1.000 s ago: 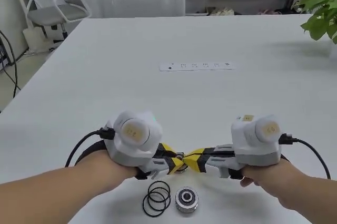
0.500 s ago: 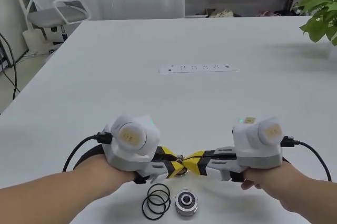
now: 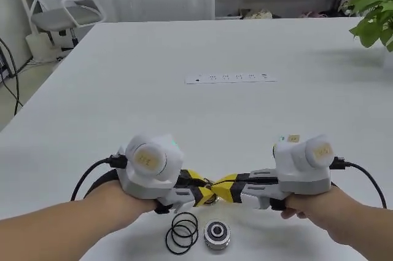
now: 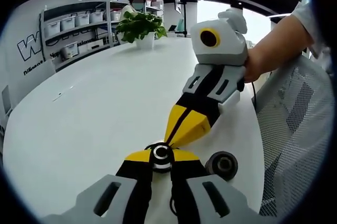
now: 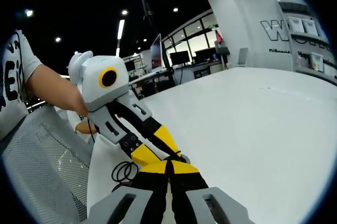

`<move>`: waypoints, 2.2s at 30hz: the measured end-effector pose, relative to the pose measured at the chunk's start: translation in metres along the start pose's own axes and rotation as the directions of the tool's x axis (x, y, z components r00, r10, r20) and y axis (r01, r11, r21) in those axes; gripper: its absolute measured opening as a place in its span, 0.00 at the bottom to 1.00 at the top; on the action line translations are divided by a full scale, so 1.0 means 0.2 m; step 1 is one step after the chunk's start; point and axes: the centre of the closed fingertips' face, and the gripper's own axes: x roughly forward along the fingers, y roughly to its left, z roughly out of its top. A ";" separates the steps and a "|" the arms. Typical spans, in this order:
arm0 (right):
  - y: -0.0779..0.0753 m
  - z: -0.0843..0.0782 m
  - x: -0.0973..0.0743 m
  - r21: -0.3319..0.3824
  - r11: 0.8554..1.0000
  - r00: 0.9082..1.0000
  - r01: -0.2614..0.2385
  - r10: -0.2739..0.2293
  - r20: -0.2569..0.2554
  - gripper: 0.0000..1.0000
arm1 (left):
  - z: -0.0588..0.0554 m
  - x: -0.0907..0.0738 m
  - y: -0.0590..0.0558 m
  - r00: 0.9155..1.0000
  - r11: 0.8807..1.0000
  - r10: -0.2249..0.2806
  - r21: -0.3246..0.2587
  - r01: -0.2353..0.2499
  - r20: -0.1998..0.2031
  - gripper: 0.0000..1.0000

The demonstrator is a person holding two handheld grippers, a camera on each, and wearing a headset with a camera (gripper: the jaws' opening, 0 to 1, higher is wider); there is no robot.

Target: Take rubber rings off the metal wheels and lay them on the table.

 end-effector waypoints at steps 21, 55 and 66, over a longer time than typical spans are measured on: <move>-0.02 0.01 -0.01 0.005 1.000 1.000 0.029 -0.029 0.010 0.00 | 0.01 -0.02 0.00 1.000 0.998 -0.021 0.055 0.022 -0.023 0.10; 0.07 0.13 -0.03 0.027 1.000 0.997 -0.008 0.006 0.075 0.00 | 0.09 -0.31 -0.01 0.994 0.999 -0.029 -0.040 0.033 0.103 0.43; 0.10 0.16 -0.03 0.027 0.999 0.996 -0.024 0.021 0.085 0.00 | 0.07 -0.41 -0.04 0.992 0.998 -0.030 -0.056 0.037 0.124 0.54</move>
